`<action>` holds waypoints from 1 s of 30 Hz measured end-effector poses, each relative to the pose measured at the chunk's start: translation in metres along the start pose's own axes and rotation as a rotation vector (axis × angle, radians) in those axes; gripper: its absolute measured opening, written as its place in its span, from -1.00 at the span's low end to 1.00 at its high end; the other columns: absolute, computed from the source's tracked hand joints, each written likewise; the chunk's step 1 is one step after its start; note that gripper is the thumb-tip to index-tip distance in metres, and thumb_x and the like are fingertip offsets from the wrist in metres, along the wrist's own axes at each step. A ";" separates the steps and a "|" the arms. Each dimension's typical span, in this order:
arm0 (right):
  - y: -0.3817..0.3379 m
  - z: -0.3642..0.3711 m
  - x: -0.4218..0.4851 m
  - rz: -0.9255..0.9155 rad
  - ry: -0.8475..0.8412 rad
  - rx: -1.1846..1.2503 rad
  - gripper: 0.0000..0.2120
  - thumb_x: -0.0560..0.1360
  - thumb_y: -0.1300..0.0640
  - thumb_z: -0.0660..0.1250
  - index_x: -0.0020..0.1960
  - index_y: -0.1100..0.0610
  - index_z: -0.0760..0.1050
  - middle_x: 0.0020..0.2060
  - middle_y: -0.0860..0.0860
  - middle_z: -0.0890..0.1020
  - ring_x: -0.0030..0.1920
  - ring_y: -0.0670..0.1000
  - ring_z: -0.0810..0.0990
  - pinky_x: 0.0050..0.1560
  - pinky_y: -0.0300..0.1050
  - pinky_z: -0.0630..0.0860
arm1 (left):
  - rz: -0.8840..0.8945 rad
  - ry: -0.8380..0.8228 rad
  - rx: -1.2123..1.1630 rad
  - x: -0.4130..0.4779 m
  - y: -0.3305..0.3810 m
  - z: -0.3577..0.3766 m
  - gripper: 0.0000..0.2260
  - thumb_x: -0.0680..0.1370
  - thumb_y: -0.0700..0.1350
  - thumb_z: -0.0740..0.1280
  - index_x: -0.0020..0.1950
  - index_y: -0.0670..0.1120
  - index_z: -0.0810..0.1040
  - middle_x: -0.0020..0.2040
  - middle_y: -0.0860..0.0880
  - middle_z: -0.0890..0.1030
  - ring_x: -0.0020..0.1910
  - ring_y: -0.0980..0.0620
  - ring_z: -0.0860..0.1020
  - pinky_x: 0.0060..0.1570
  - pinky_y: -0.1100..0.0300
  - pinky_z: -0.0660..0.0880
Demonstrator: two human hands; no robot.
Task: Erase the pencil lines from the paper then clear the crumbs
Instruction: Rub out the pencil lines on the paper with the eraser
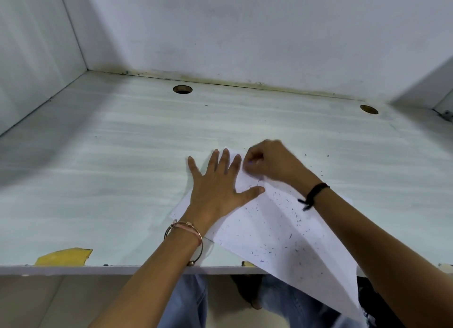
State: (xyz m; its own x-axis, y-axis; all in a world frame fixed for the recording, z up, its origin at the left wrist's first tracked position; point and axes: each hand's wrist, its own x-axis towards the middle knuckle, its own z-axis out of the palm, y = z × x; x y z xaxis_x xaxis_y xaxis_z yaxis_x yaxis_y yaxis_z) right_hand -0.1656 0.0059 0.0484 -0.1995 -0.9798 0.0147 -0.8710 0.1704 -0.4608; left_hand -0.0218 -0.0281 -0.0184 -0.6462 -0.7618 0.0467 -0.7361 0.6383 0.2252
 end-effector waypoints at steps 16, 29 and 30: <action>0.009 -0.008 0.004 0.047 0.006 0.052 -0.95 0.42 0.17 0.40 -0.17 0.12 0.64 -0.27 -0.03 0.63 -0.31 -0.13 0.50 -0.30 -0.33 0.34 | -0.005 -0.001 -0.022 0.000 -0.001 0.001 -0.10 0.41 0.56 -0.11 0.61 0.08 -0.14 0.61 0.00 -0.18 0.57 0.01 -0.25 0.35 -0.42 -0.35; 0.016 -0.014 0.015 0.126 0.066 0.026 -0.94 0.42 0.21 0.38 -0.16 0.15 0.63 -0.21 0.04 0.66 -0.26 -0.01 0.55 -0.34 -0.29 0.37 | -0.016 0.011 -0.031 -0.001 0.000 -0.001 -0.03 0.40 0.56 -0.10 0.61 -0.04 -0.13 0.62 0.00 -0.16 0.58 0.03 -0.23 0.37 -0.42 -0.33; 0.018 -0.018 0.018 0.142 0.064 0.027 -0.94 0.42 0.21 0.38 -0.17 0.16 0.63 -0.22 0.06 0.65 -0.28 -0.02 0.52 -0.36 -0.29 0.34 | -0.017 0.013 -0.034 -0.001 -0.001 -0.001 -0.03 0.40 0.56 -0.10 0.61 -0.05 -0.12 0.62 0.00 -0.16 0.58 0.03 -0.23 0.37 -0.42 -0.33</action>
State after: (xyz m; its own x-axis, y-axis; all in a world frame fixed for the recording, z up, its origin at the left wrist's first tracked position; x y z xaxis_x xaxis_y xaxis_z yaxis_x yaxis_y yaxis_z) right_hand -0.1925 -0.0069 0.0563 -0.3486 -0.9373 0.0036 -0.8198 0.3031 -0.4858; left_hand -0.0204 -0.0278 -0.0171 -0.6307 -0.7740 0.0550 -0.7397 0.6211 0.2590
